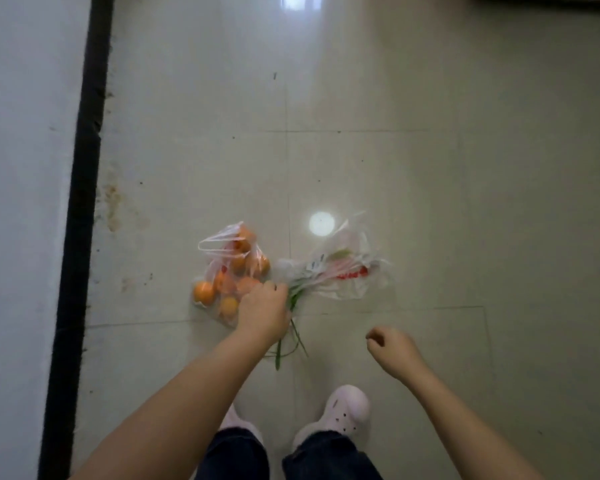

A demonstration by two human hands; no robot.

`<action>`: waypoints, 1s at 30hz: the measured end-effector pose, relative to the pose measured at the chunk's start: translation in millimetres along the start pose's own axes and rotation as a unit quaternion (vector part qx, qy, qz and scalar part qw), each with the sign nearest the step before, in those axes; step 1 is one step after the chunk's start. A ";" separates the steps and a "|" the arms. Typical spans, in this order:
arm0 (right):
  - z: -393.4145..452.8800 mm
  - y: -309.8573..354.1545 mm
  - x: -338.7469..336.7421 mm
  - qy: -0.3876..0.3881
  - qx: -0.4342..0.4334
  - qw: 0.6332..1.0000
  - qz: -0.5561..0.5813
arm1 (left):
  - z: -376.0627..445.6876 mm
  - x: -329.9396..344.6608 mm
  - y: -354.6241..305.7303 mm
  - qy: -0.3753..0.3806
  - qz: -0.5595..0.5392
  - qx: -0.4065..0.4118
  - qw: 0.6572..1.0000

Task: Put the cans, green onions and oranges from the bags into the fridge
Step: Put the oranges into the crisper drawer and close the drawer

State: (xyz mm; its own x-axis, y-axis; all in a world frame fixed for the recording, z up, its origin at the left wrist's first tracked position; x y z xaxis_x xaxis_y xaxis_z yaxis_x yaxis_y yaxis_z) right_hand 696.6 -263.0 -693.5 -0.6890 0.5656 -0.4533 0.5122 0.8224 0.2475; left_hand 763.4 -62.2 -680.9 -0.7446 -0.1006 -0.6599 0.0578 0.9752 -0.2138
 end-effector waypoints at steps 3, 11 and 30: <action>70.2 -18.1 23.7 -0.027 -0.019 0.999 0.010 | 61.4 37.6 1.9 -0.030 0.004 0.015 0.999; 235.3 -47.5 34.2 -0.259 -0.103 0.958 0.062 | 212.3 122.5 6.9 -0.100 0.118 0.122 0.980; 289.4 -10.9 58.2 -0.364 -0.329 0.855 -0.171 | 296.5 140.7 56.1 -0.303 0.096 0.205 0.926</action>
State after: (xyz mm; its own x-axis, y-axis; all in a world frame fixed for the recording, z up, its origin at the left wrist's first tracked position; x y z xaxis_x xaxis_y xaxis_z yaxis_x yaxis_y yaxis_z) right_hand 799.3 -256.9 -970.4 -0.1172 0.2944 -0.9485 -0.2190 0.9239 0.3138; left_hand 859.1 -80.2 -999.3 -0.1915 -0.1471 -0.9704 0.4907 0.8419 -0.2245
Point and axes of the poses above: each hand's wrist, its own z-axis towards the middle knuckle, its own x-axis out of the palm, y = z × x, the point moved 6 cm from there along z, towards the middle knuckle, and after that the axes turned 6 degrees about y, right-handed, at the moved point
